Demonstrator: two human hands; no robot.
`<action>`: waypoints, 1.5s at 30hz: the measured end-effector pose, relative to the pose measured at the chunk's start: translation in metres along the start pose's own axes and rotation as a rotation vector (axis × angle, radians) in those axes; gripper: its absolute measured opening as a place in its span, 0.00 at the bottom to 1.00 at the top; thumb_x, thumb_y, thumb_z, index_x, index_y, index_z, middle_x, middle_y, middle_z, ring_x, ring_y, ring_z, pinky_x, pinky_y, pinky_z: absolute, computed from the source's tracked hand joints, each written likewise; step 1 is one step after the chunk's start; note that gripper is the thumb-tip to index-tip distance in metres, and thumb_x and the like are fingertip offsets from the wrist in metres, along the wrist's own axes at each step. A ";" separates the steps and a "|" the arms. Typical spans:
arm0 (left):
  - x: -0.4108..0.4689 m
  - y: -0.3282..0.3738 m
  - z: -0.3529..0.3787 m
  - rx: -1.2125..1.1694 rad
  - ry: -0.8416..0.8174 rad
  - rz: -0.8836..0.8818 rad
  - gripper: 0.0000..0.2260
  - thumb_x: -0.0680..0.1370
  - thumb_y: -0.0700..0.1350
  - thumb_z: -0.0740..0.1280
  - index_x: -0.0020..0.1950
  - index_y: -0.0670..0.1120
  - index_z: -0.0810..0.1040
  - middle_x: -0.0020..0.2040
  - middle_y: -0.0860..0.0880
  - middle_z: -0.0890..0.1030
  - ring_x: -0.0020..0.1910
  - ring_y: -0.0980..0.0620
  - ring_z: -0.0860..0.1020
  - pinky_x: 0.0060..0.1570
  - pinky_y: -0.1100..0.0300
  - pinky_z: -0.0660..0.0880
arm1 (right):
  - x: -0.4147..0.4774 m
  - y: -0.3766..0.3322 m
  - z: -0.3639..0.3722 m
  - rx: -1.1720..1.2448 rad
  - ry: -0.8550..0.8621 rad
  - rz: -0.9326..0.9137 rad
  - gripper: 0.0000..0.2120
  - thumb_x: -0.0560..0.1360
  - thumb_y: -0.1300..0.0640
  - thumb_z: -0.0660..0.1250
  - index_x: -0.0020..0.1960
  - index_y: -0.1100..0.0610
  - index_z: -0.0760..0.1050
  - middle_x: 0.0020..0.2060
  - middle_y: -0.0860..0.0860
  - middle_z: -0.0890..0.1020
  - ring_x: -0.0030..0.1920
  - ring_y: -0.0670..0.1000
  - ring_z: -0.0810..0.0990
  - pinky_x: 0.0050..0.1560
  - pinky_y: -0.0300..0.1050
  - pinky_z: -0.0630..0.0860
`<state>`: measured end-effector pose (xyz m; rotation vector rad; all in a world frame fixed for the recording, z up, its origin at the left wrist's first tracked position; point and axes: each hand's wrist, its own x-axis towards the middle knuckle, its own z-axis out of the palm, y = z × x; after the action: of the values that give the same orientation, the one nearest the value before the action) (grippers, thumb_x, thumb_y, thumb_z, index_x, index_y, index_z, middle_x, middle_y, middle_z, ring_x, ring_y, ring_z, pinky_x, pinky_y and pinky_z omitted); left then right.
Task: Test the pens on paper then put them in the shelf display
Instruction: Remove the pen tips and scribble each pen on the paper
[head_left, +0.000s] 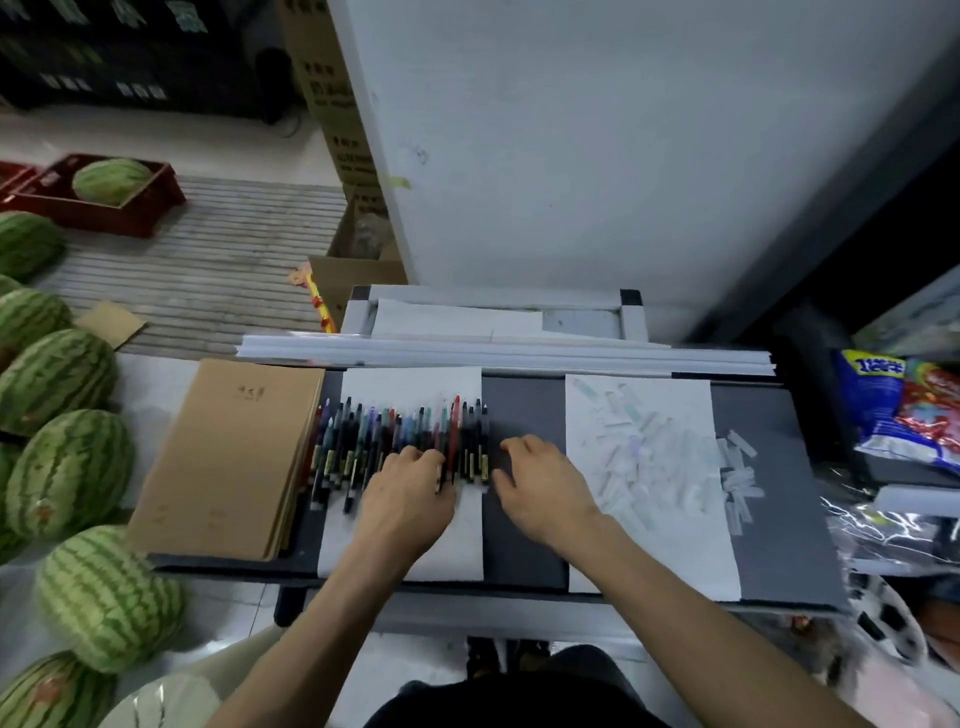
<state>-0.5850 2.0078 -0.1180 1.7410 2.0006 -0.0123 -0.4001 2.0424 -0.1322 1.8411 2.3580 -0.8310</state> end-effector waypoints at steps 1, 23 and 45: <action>-0.001 0.000 -0.003 0.007 -0.007 0.018 0.13 0.83 0.52 0.62 0.65 0.50 0.77 0.58 0.48 0.78 0.61 0.44 0.76 0.56 0.47 0.78 | -0.006 0.003 -0.005 -0.035 0.007 -0.003 0.22 0.85 0.48 0.57 0.75 0.56 0.69 0.68 0.54 0.75 0.68 0.57 0.73 0.68 0.53 0.72; -0.020 0.033 0.006 -0.100 -0.020 -0.011 0.12 0.82 0.49 0.63 0.62 0.48 0.81 0.54 0.50 0.83 0.50 0.49 0.81 0.51 0.54 0.79 | -0.070 0.100 -0.020 -0.145 0.031 0.111 0.20 0.83 0.49 0.58 0.74 0.51 0.69 0.67 0.48 0.77 0.66 0.51 0.76 0.64 0.45 0.75; 0.062 0.056 0.031 0.053 0.026 -0.064 0.09 0.81 0.48 0.69 0.46 0.46 0.72 0.45 0.47 0.77 0.48 0.42 0.83 0.41 0.52 0.78 | -0.055 0.114 0.003 -0.178 0.030 0.086 0.18 0.84 0.52 0.62 0.72 0.52 0.66 0.64 0.51 0.75 0.62 0.52 0.76 0.58 0.44 0.75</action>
<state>-0.5267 2.0666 -0.1507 1.7173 2.0922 -0.0648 -0.2811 2.0098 -0.1597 1.8787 2.2682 -0.5693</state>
